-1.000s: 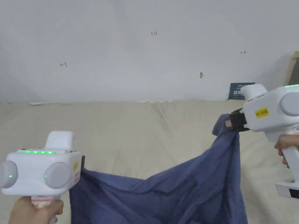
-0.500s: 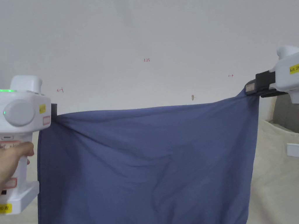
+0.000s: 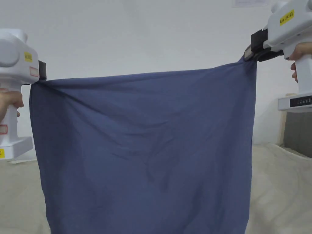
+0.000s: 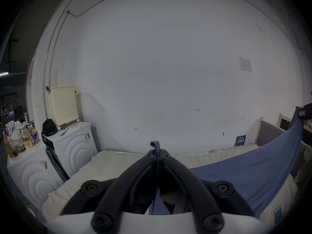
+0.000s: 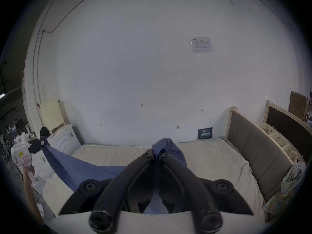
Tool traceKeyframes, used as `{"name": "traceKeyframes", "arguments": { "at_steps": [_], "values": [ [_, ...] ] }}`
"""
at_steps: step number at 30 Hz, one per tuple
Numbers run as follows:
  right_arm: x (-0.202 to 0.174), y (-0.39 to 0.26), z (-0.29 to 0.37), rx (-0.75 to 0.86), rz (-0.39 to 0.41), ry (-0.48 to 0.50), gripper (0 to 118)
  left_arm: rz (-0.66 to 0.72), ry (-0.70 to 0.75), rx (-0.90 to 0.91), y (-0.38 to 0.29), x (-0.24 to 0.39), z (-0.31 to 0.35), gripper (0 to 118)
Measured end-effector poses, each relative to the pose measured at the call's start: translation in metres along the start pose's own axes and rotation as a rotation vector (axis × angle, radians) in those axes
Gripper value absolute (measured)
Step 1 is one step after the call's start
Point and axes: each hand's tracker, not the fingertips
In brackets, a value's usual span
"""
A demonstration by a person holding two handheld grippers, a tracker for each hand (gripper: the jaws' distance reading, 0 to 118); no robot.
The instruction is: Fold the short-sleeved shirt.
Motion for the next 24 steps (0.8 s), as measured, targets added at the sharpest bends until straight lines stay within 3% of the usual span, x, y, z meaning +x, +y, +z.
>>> {"name": "traceKeyframes", "arguments": {
  "at_steps": [8,11,15,24],
  "values": [
    [-0.014,0.060,-0.022,0.041,-0.007,-0.038,2,-0.012,0.001,0.029,0.056,0.013,-0.048,1],
    [-0.007,0.086,-0.027,0.075,-0.039,-0.030,2,-0.072,0.037,0.053,0.080,0.020,-0.065,1],
    [-0.001,0.108,-0.027,0.130,-0.070,-0.017,2,-0.032,0.007,0.131,0.098,0.018,-0.070,1],
    [0.026,0.042,-0.083,-0.007,-0.061,-0.052,2,-0.086,0.032,0.044,0.038,0.040,-0.111,2]
  ]
}}
